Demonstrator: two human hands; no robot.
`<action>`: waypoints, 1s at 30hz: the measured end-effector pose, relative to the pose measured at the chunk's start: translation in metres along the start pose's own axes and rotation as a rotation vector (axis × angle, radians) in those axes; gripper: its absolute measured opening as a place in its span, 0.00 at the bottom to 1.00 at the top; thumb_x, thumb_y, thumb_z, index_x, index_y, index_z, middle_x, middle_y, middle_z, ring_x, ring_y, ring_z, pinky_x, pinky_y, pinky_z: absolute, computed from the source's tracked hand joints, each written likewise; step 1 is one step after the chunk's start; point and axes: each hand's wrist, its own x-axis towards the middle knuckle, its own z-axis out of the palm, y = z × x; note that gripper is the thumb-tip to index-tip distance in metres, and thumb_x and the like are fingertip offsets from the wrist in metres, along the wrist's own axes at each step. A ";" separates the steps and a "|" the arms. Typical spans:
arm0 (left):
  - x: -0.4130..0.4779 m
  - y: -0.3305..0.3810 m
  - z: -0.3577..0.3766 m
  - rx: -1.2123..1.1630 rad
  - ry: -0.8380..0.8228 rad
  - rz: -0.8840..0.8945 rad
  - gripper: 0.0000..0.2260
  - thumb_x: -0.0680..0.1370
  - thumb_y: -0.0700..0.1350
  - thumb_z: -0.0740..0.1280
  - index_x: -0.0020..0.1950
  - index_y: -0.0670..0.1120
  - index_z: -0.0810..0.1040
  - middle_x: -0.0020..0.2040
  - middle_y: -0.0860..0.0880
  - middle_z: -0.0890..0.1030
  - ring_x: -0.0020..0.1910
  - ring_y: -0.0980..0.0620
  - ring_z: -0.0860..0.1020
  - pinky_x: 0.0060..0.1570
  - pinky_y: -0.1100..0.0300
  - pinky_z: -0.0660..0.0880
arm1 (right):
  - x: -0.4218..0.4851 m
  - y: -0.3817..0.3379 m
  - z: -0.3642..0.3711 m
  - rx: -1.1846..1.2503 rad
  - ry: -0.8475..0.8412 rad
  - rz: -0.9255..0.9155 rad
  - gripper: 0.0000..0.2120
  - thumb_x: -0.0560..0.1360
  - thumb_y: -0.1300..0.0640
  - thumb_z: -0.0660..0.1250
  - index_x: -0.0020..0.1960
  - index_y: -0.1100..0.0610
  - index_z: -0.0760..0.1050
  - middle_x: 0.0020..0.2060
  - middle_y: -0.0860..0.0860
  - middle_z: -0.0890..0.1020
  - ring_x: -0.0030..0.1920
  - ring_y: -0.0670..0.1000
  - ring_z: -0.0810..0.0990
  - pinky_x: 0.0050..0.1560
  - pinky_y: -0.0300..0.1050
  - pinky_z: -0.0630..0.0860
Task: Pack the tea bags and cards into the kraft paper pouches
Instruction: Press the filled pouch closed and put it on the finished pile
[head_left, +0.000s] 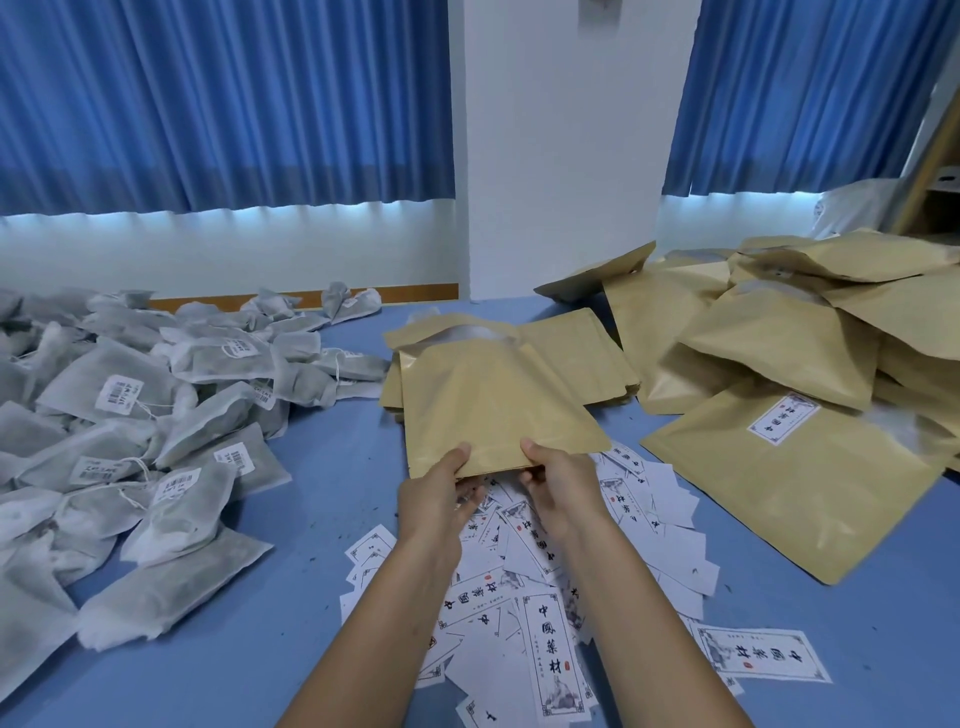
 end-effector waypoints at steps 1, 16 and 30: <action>-0.001 0.000 0.000 0.005 -0.011 0.005 0.07 0.75 0.40 0.70 0.49 0.38 0.75 0.44 0.42 0.81 0.37 0.46 0.81 0.30 0.62 0.78 | 0.001 -0.001 0.000 -0.011 0.007 -0.007 0.06 0.76 0.71 0.64 0.48 0.62 0.74 0.42 0.52 0.79 0.39 0.49 0.76 0.34 0.39 0.70; -0.004 -0.005 0.002 0.398 -0.040 0.203 0.10 0.75 0.44 0.70 0.41 0.38 0.80 0.31 0.41 0.83 0.23 0.53 0.74 0.25 0.64 0.68 | -0.008 0.003 0.001 -0.105 -0.176 0.102 0.05 0.73 0.64 0.70 0.48 0.64 0.77 0.40 0.57 0.81 0.35 0.52 0.77 0.36 0.41 0.70; -0.001 -0.001 0.002 0.620 -0.047 0.355 0.10 0.77 0.45 0.68 0.37 0.42 0.77 0.23 0.47 0.78 0.20 0.55 0.76 0.20 0.69 0.66 | -0.005 -0.003 -0.003 0.027 -0.015 0.017 0.14 0.71 0.69 0.71 0.56 0.64 0.76 0.50 0.57 0.82 0.45 0.51 0.80 0.38 0.38 0.76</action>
